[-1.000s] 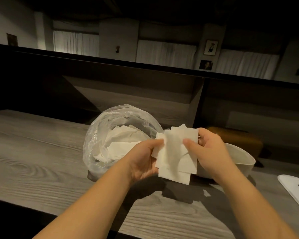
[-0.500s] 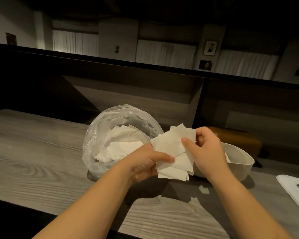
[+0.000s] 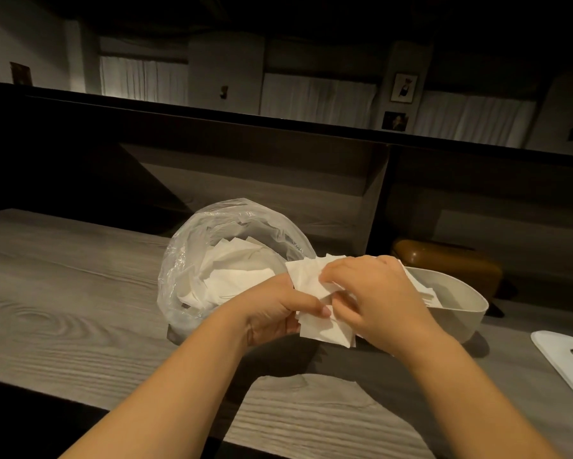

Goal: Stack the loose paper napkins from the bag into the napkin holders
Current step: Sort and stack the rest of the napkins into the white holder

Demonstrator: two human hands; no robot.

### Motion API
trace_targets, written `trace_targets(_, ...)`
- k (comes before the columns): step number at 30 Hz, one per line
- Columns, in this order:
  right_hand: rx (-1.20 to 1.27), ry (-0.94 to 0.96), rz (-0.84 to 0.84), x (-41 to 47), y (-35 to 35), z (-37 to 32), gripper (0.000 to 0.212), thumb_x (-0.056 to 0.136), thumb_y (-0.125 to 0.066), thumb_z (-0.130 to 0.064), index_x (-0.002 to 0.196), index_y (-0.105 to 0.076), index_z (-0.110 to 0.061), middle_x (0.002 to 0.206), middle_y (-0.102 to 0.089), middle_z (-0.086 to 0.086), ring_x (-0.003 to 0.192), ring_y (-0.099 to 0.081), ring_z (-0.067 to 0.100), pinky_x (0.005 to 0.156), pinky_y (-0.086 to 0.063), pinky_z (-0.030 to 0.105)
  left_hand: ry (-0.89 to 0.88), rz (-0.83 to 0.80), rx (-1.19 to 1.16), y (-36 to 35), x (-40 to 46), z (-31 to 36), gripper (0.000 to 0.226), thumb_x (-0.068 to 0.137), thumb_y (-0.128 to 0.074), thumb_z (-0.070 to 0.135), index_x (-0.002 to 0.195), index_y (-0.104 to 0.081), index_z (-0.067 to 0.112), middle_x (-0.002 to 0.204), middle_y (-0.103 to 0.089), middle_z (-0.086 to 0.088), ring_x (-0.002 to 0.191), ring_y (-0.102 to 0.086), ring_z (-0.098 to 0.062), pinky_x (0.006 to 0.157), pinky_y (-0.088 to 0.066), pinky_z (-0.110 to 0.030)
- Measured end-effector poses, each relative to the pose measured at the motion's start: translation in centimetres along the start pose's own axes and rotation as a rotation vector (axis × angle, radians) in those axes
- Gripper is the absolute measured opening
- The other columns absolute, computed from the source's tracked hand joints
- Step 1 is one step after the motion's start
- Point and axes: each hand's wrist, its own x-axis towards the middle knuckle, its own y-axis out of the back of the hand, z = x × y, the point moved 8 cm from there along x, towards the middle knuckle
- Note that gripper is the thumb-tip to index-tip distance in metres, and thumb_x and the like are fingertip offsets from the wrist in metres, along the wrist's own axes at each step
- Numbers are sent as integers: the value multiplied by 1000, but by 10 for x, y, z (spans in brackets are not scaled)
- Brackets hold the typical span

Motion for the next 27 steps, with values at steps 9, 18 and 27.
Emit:
trace_targets(9, 1128, -561, 355, -16, 20, 55, 6, 93, -62, -17, 90, -65, -22, 82, -71, -12, 80, -68, 8, 66, -58, 27, -39, 92, -73, 5, 3, 2, 42, 88, -65, -2, 122, -58, 21, 116, -71, -7, 108, -68, -27, 86, -59, -39)
trace_targets(18, 634, -536, 295, -13, 2, 43, 19, 91, -66, -25, 74, -59, -19, 69, -55, -1, 66, -51, 13, 60, -43, 25, -32, 116, -277, 0, 5, 4, 31, 91, -63, 37, 118, -60, 23, 104, -75, -6, 94, -73, -24, 67, -61, -33)
trace_targets(27, 1240, -758, 164, -17, -3, 54, 17, 97, -57, -34, 100, -69, -23, 95, -72, -4, 96, -67, 18, 78, -58, 33, -87, 38, -419, 0, 2, 5, 45, 77, -69, 13, 120, -60, 20, 126, -63, -17, 114, -64, -35, 85, -56, -50)
